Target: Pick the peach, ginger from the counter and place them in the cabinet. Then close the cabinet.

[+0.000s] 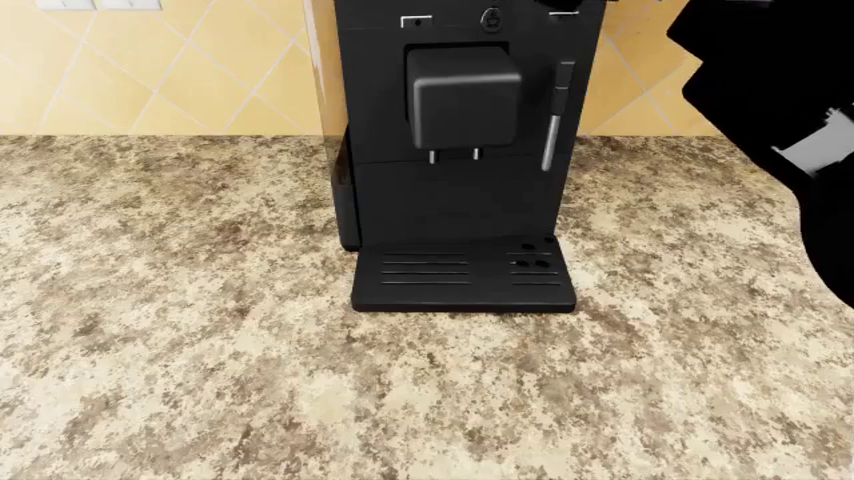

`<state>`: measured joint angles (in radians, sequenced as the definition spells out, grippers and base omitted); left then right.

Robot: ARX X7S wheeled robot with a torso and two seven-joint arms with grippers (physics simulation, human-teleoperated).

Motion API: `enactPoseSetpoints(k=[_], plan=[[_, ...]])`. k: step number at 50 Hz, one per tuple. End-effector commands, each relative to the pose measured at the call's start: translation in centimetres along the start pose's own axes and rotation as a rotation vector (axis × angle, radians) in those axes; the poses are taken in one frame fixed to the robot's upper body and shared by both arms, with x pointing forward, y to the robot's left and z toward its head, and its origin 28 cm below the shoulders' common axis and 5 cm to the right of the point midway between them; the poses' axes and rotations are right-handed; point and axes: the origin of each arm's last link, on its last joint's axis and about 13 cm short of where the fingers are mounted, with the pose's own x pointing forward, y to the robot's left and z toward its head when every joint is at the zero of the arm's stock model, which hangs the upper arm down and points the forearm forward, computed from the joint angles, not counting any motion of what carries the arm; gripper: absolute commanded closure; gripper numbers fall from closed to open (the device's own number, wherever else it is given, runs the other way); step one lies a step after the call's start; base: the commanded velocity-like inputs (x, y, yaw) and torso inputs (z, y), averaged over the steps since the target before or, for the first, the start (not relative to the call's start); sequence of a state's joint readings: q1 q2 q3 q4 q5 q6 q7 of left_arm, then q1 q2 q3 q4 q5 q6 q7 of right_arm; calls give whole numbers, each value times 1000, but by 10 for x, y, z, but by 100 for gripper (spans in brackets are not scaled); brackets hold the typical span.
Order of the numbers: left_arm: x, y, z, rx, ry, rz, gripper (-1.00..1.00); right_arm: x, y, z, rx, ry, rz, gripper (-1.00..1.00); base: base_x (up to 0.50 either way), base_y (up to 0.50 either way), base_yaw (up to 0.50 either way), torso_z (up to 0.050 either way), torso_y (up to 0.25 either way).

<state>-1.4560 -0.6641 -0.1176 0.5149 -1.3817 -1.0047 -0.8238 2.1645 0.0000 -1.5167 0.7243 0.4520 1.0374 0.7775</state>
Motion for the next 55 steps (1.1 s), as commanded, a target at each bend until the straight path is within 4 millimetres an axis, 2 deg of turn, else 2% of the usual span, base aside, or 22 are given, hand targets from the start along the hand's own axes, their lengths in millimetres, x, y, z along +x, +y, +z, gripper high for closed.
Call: enactPoseSetpoints(k=[1,9,15,24,32,40,55], plan=[[0,0,0,2,0,-2,-100,37,-12,-5,726,-6,986,-100,22,0,9,13,0],[0,0,0,4,0,-1,-100,55,-46,11,974,-143,817,-100,22,-1,6,8,0],[0,0,0,5,1,-1,-100,59,-61,17,1104,-194,835,-100,22,-1,6,8,0],[0,0,1,7,-2,-2,-100,50,-57,18,1071,-125,978,-100,23,-1,6,6,0],[-1,1,1,10,-1,-2,-100,38,-49,25,970,-175,1134,-100,25,-1,6,7,0],[-2,1,1,9,-1,-1,-100,22,-48,40,870,-341,1367,-100,25,-1,5,6,0],[-4,1,1,9,1,-4,-100,4,-54,59,830,-502,1526,-100,20,0,7,6,0]])
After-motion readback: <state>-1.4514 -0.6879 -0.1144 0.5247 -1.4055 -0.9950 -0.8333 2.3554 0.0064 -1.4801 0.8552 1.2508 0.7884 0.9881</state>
